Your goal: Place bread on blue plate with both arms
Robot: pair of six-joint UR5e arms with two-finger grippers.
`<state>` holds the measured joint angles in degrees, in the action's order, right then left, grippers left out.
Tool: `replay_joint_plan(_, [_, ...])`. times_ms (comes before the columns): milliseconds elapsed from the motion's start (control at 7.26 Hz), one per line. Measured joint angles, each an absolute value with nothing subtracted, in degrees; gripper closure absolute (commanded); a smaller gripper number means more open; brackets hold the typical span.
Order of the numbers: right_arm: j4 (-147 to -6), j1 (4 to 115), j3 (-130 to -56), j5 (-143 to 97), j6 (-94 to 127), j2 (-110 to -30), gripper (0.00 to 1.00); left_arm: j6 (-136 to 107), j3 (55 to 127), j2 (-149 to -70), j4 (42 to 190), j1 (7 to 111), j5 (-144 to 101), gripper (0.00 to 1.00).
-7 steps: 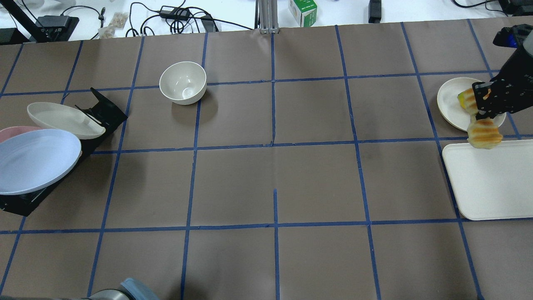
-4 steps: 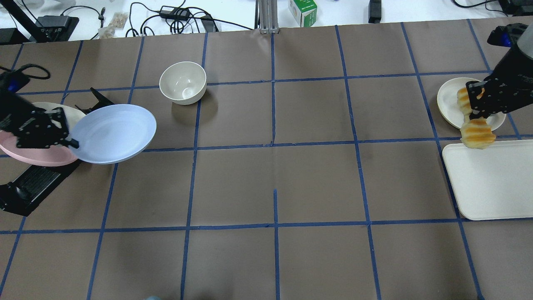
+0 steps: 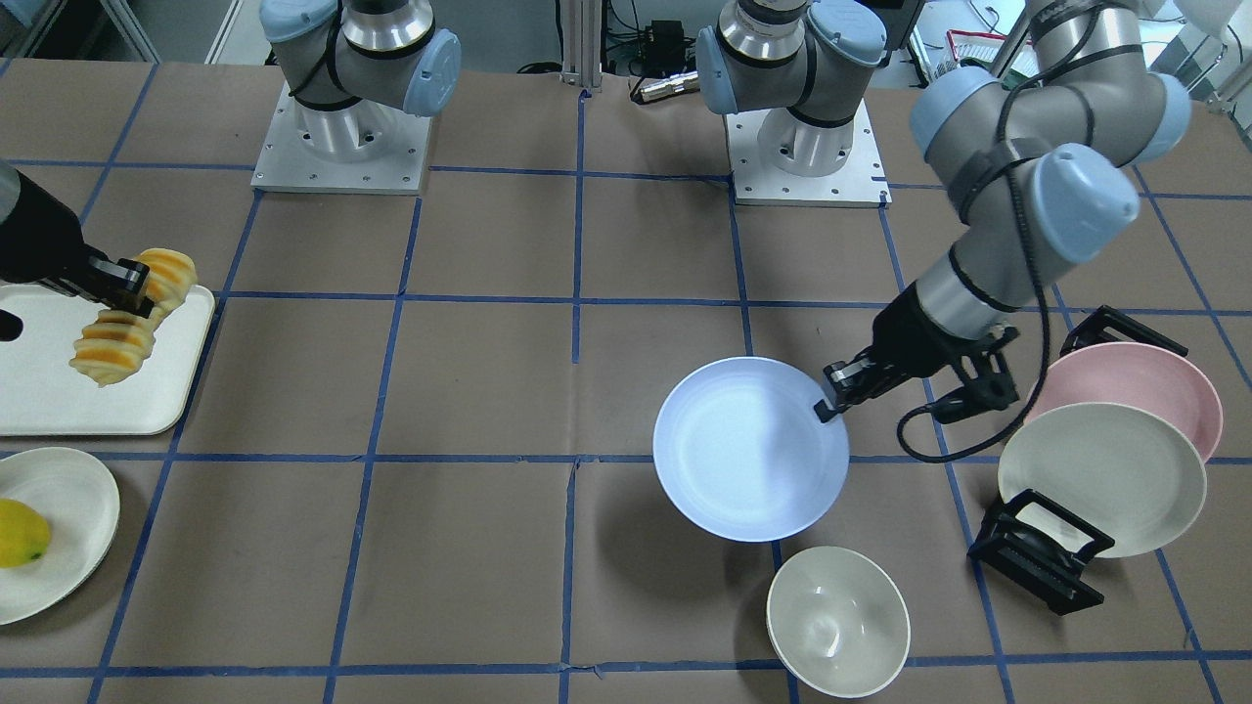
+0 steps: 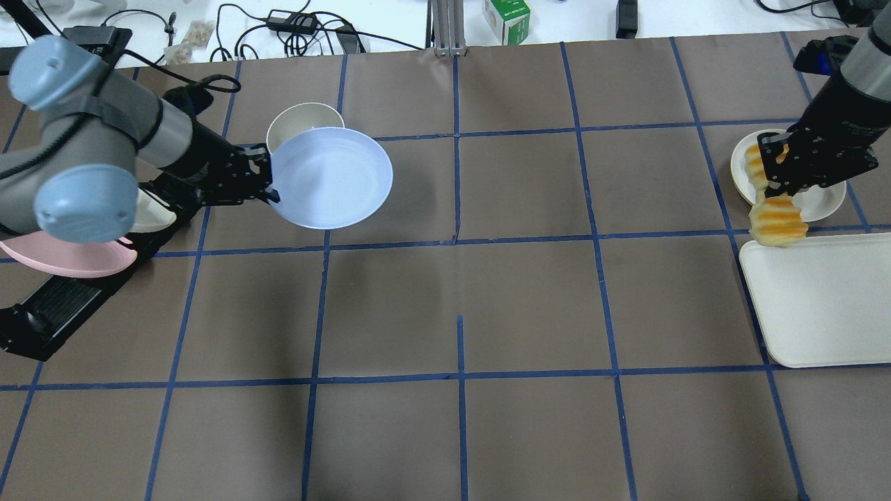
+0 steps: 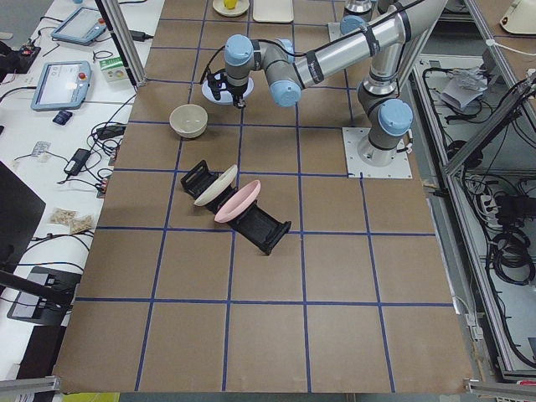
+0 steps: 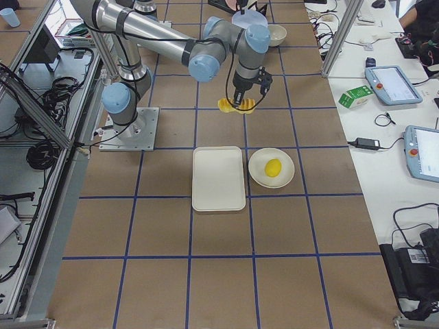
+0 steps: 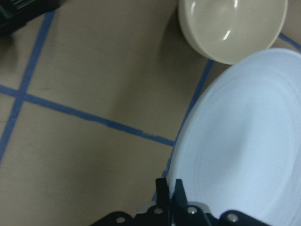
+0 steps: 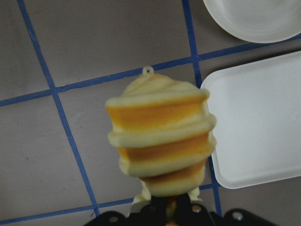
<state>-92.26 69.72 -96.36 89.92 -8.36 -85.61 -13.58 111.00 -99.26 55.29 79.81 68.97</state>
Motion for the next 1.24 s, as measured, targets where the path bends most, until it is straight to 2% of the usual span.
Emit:
replay_joint_plan(275, [-92.2,72.1,-96.4,89.9,-6.5,-86.1,1.00,-26.9,117.7,-100.2,42.7,84.4,64.6,1.00])
replay_joint_plan(688, [-93.1,77.8,-96.3,87.8,-0.9,-86.7,1.00,-36.0,120.2,-100.6,39.9,90.4,62.1,1.00])
replay_joint_plan(1239, [-97.7,87.4,-96.2,86.6,7.2,-85.8,1.00,-37.7,123.9,-102.2,36.8,93.4,64.2,1.00])
